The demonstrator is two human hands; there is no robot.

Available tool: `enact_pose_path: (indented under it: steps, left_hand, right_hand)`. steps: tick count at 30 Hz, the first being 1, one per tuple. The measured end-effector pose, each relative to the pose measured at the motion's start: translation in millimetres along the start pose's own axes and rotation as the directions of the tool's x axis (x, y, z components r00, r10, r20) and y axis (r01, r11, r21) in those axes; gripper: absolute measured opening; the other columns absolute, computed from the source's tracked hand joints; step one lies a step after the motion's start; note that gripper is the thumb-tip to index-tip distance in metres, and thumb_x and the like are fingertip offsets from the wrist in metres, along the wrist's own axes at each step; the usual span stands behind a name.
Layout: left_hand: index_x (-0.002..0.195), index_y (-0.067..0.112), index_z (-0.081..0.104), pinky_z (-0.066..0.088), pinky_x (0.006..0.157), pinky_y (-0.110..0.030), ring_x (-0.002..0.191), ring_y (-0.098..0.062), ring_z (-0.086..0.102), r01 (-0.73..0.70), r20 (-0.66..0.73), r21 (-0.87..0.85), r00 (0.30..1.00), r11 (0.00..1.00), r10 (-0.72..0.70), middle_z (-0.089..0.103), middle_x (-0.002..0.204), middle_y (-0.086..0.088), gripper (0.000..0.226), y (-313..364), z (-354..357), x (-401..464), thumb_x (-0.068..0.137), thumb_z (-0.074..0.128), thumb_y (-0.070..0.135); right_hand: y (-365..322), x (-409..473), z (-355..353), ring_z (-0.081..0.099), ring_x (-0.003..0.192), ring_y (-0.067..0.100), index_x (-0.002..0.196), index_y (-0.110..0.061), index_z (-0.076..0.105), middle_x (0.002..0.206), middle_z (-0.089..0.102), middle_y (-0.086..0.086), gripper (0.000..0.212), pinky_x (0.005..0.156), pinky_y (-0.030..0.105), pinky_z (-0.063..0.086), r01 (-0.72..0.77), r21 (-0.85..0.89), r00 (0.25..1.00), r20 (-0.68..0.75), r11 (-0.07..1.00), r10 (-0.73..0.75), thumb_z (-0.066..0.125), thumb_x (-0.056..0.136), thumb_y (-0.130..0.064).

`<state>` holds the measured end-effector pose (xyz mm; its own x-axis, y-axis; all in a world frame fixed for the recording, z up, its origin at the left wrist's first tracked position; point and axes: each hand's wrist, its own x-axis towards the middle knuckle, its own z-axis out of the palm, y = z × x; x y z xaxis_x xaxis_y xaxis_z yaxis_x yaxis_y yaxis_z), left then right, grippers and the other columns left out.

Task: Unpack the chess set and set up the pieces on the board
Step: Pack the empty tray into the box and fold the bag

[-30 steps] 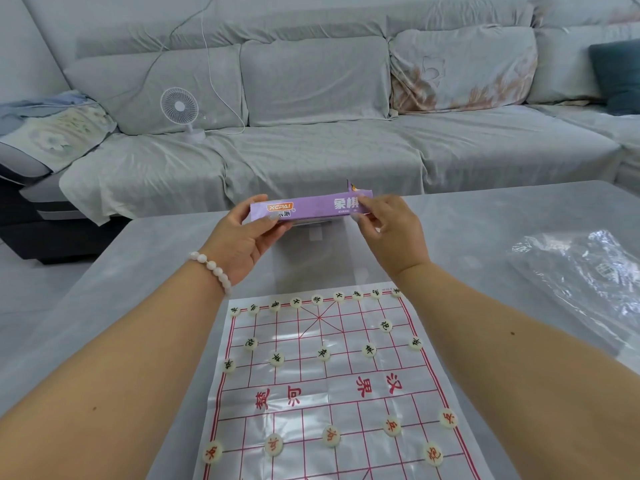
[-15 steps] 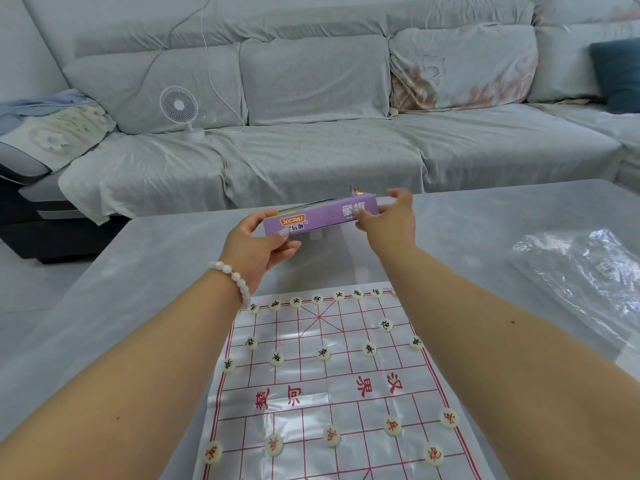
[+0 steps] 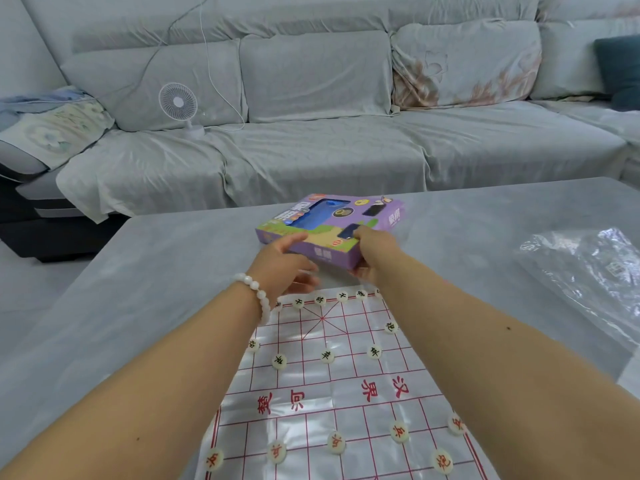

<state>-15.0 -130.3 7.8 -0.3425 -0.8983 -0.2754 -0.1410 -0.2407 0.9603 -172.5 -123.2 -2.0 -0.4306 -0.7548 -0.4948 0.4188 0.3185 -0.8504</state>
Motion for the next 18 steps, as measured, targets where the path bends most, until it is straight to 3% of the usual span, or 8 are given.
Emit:
enact_pose_path:
  steps: [3,5,7,10,12,14,16,18]
  left_hand:
    - [0.124,0.013,0.054,0.052,0.053,-0.029,0.068,-0.019,0.057,-0.005,-0.279,0.094,0.960,0.996,0.032,0.058,0.095,-0.011,0.041,-10,-25,28,0.085,0.052,0.001]
    - [0.129,0.013,0.049,0.054,0.062,-0.032,0.083,-0.021,0.057,0.041,-0.377,0.177,0.926,0.983,0.029,0.057,0.106,-0.009,0.046,-16,-42,45,0.084,0.057,0.010]
    - [0.141,0.016,0.035,0.054,0.076,-0.034,0.097,-0.027,0.059,0.124,-0.389,0.252,0.921,0.960,-0.017,0.051,0.126,-0.009,0.063,-20,-57,57,0.083,0.060,0.020]
    - [0.147,0.018,0.022,0.039,0.104,-0.039,0.123,-0.031,0.046,0.164,-0.327,0.296,0.943,0.941,-0.061,0.036,0.146,-0.010,0.072,-22,-62,72,0.086,0.059,0.025]
    - [0.148,0.017,0.020,0.031,0.110,-0.039,0.132,-0.029,0.036,0.129,-0.255,0.252,0.965,0.959,-0.063,0.030,0.150,-0.007,0.072,-23,-57,80,0.087,0.059,0.024]
    - [0.136,0.017,0.040,0.034,0.107,-0.038,0.129,-0.029,0.041,0.073,-0.176,0.251,0.984,0.965,-0.029,0.043,0.141,-0.007,0.056,-23,-50,88,0.085,0.061,0.025]
    - [0.113,0.017,0.057,0.042,0.089,-0.035,0.108,-0.027,0.056,0.036,-0.181,0.348,0.983,0.937,0.030,0.061,0.119,-0.008,0.030,-22,-45,91,0.085,0.060,0.027]
    - [0.103,0.013,0.060,0.042,0.068,-0.028,0.082,-0.022,0.057,0.068,-0.251,0.497,0.966,0.865,0.068,0.063,0.099,-0.008,0.024,-20,-44,91,0.089,0.053,0.030]
  right_hand:
    - [-2,15,-22,0.056,0.066,0.019,0.095,-0.012,0.051,0.095,0.060,0.012,0.008,0.053,0.026,0.045,0.034,-0.138,0.996,-0.082,0.990,-0.046,0.049,0.094,-0.020]
    - [-4,27,-35,0.049,0.059,0.014,0.077,-0.017,0.049,0.087,0.054,0.006,0.018,0.055,0.026,0.043,0.109,-0.243,0.984,-0.114,0.964,-0.140,0.047,0.094,-0.020]
    - [-7,38,-45,0.047,0.057,0.012,0.070,-0.020,0.048,0.077,0.051,0.001,0.023,0.054,0.024,0.041,0.159,-0.315,0.959,-0.175,0.936,-0.222,0.047,0.094,-0.020]
    - [-5,54,-50,0.061,0.080,0.026,0.095,-0.008,0.062,0.092,0.063,0.009,0.016,0.064,0.026,0.044,0.185,-0.398,0.905,-0.287,0.899,-0.313,0.053,0.087,-0.020]
    - [-2,62,-47,0.060,0.087,0.029,0.107,-0.008,0.063,0.102,0.065,0.012,0.025,0.073,0.031,0.046,0.185,-0.463,0.905,-0.263,0.867,-0.334,0.051,0.085,-0.013]
    - [-2,60,-39,0.058,0.092,0.029,0.116,-0.009,0.060,0.109,0.063,0.012,0.032,0.083,0.034,0.048,0.211,-0.551,0.917,-0.174,0.807,-0.359,0.045,0.088,-0.006]
    - [-3,60,-33,0.056,0.106,0.031,0.126,-0.010,0.053,0.119,0.060,0.014,0.039,0.091,0.035,0.046,0.250,-0.618,0.917,-0.096,0.745,-0.387,0.040,0.090,-0.002]
    - [-6,62,-28,0.053,0.114,0.032,0.131,-0.010,0.049,0.125,0.057,0.015,0.040,0.094,0.033,0.043,0.257,-0.647,0.925,-0.049,0.718,-0.376,0.040,0.093,-0.003]
